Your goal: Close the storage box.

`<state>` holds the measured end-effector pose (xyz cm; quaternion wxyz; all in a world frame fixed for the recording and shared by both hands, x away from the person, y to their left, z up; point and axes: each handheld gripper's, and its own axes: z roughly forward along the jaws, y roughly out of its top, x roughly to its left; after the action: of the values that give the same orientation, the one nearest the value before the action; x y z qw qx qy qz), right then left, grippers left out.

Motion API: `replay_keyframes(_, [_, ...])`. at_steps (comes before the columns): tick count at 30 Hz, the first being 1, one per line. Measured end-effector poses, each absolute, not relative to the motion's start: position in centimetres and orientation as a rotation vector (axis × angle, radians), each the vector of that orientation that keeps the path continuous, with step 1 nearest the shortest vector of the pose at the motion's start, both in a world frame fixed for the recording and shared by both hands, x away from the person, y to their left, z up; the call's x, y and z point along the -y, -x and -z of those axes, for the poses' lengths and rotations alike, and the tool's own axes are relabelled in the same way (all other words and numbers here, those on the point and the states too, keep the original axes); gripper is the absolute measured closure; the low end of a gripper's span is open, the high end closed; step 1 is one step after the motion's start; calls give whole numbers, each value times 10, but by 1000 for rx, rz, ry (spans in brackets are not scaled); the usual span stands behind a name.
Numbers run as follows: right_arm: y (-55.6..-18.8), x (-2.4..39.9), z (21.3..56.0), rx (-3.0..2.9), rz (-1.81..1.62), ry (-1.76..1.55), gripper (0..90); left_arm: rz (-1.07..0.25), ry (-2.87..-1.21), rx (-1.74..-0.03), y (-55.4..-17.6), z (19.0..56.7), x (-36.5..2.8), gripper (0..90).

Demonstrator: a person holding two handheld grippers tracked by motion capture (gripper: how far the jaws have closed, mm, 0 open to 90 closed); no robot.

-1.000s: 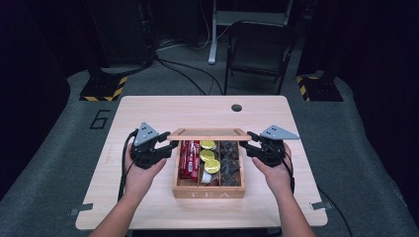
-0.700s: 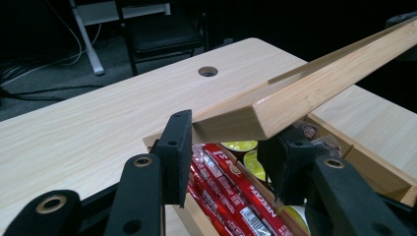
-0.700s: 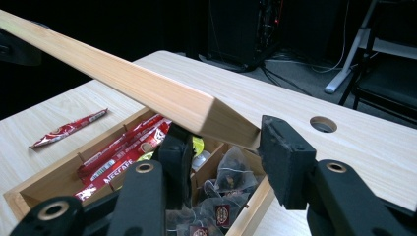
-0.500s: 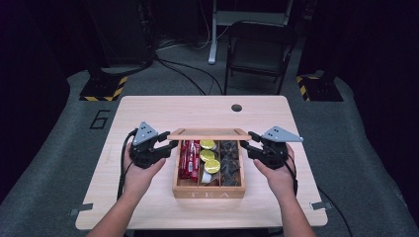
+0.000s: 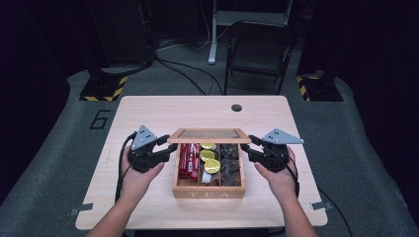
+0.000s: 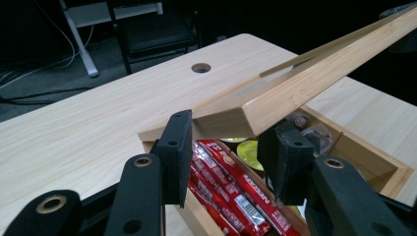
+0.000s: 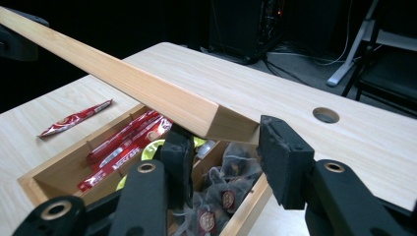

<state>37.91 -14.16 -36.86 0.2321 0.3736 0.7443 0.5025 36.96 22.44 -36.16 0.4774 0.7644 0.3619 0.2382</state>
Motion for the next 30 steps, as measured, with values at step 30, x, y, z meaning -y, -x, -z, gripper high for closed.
replay_keyframes(30, [-338, 147, 412, -2136, -1334, -983, 580, -526, -1920, -876, -335, 413, -228, 569])
